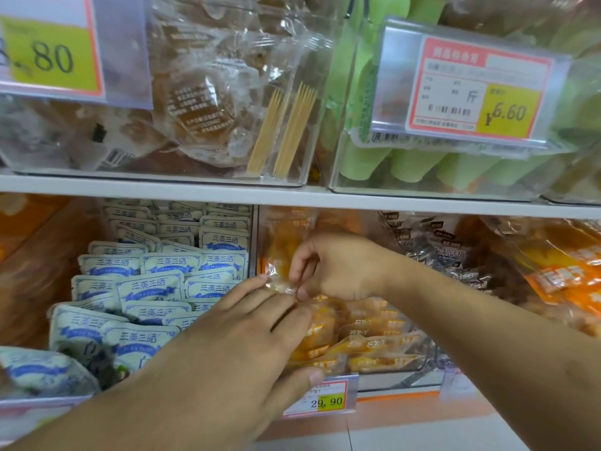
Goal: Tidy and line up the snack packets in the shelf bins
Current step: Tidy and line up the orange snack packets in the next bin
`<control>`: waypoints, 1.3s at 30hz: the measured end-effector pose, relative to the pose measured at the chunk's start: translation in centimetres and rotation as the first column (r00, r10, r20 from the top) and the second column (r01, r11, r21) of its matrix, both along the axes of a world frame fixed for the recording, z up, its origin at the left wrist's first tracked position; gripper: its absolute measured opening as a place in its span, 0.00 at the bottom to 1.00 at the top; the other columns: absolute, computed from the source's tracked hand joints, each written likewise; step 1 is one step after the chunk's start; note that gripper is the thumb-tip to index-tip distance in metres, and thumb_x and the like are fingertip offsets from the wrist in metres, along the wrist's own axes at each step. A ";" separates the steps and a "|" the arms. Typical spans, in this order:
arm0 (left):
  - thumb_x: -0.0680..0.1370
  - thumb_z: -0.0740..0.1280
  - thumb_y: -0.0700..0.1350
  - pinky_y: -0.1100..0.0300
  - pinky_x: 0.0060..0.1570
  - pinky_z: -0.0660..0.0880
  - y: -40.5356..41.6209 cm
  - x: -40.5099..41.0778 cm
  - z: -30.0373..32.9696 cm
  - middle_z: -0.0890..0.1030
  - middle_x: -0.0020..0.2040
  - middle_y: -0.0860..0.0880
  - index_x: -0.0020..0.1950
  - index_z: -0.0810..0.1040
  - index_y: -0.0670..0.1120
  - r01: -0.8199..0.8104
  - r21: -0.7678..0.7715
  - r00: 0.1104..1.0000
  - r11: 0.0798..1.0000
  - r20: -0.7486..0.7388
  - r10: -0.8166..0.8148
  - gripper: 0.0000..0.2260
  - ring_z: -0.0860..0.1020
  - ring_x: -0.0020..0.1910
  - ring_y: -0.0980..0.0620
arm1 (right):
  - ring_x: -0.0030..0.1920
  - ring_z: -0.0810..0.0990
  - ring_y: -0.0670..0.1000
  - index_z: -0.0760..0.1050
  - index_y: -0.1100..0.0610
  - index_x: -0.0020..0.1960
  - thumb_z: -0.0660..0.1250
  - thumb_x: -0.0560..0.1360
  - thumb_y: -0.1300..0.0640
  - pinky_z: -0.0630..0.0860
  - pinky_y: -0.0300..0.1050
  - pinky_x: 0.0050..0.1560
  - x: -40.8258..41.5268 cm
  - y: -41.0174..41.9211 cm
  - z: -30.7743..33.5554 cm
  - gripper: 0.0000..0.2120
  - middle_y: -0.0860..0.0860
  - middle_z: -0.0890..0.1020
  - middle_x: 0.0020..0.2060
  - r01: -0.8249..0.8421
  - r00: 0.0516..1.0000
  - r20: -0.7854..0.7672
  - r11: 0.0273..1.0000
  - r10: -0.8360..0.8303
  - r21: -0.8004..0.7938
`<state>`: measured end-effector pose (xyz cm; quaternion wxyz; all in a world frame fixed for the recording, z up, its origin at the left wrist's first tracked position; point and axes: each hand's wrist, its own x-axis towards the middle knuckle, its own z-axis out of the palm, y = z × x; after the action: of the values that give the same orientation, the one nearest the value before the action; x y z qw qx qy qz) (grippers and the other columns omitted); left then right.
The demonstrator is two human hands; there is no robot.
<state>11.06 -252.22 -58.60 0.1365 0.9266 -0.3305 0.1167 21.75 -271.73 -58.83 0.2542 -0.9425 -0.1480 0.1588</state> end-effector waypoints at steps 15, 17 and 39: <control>0.82 0.53 0.66 0.61 0.74 0.59 1.0 1.4 0.9 0.63 0.75 0.57 0.81 0.57 0.53 0.016 0.059 0.997 0.998 -0.075 -0.011 0.30 0.62 0.74 0.57 | 0.37 0.82 0.42 0.87 0.44 0.40 0.73 0.77 0.54 0.76 0.37 0.41 -1.5 -1.1 2.8 0.09 0.41 0.85 0.34 0.002 0.990 0.139 0.999 -0.008 0.040; 0.82 0.45 0.68 0.57 0.77 0.47 0.6 2.2 0.9 0.61 0.77 0.55 0.82 0.56 0.50 -0.026 0.114 0.996 0.993 -0.081 0.036 0.33 0.55 0.78 0.55 | 0.40 0.85 0.45 0.87 0.47 0.40 0.72 0.80 0.54 0.79 0.37 0.45 -1.4 -1.5 3.5 0.11 0.44 0.87 0.36 0.029 1.000 -0.002 0.983 -0.029 0.181; 0.79 0.53 0.71 0.61 0.71 0.55 1.7 2.8 -0.3 0.57 0.75 0.56 0.78 0.57 0.55 -0.042 0.003 0.990 0.999 -0.137 0.042 0.33 0.56 0.75 0.55 | 0.61 0.83 0.45 0.84 0.45 0.64 0.71 0.81 0.50 0.76 0.51 0.70 0.2 -2.9 1.0 0.12 0.42 0.86 0.58 -0.016 0.993 -0.113 0.970 0.044 0.243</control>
<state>13.88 -250.50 -58.90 0.1562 0.9391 -0.3009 0.0556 21.97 -274.66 -57.81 0.3729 -0.8912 -0.1654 0.1985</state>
